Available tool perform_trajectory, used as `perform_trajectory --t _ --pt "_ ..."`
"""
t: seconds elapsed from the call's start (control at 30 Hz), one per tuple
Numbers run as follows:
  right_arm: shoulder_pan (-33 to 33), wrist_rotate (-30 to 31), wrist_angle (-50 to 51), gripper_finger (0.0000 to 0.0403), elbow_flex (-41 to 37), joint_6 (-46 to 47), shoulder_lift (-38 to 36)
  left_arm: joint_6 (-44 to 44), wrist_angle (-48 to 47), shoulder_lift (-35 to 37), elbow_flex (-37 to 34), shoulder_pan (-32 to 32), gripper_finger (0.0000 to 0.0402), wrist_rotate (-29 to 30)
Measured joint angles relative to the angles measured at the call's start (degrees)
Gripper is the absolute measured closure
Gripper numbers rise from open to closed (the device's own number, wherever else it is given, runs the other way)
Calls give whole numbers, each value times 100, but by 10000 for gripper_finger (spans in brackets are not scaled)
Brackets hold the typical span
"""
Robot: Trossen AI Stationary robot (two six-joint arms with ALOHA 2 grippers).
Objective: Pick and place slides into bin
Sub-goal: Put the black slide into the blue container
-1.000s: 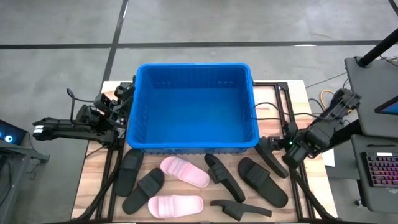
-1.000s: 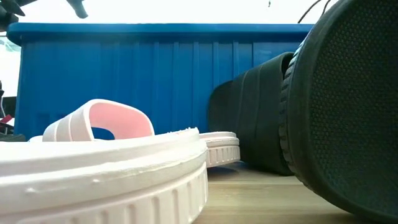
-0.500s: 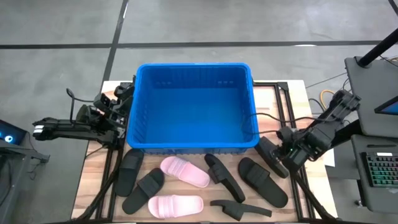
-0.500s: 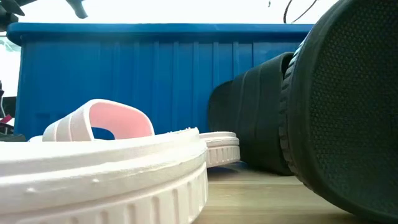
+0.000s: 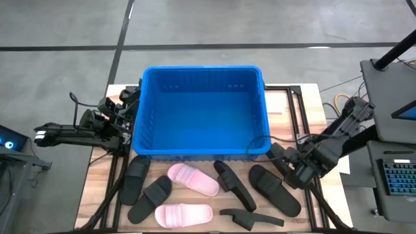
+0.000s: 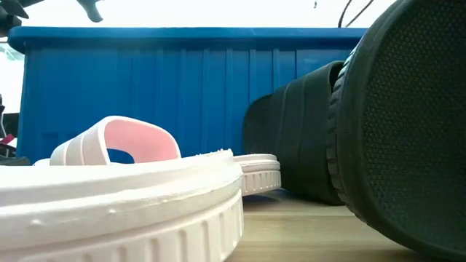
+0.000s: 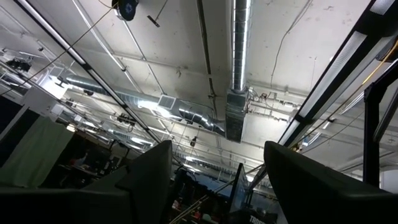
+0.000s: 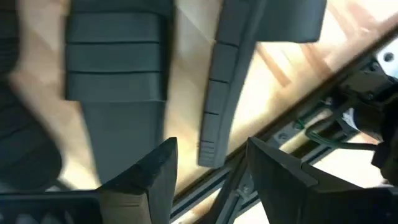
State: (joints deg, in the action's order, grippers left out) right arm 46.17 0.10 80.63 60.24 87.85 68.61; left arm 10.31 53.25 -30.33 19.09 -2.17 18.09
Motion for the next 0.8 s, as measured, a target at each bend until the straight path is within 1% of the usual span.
perform_trajectory --t 0.23,0.47,0.63,0.8 --pt "231 423 -298 196 -394 583 174 0 -7 0 0 0 162 0" --pt "473 519 -650 195 -824 734 125 0 -6 -2 0 0 162 0" --pt "747 793 -725 195 -1128 1248 27 -2 -2 4 0 2 162 -1" --pt "969 801 -1673 195 -1551 1218 -218 -2 4 0 0 0 162 0"
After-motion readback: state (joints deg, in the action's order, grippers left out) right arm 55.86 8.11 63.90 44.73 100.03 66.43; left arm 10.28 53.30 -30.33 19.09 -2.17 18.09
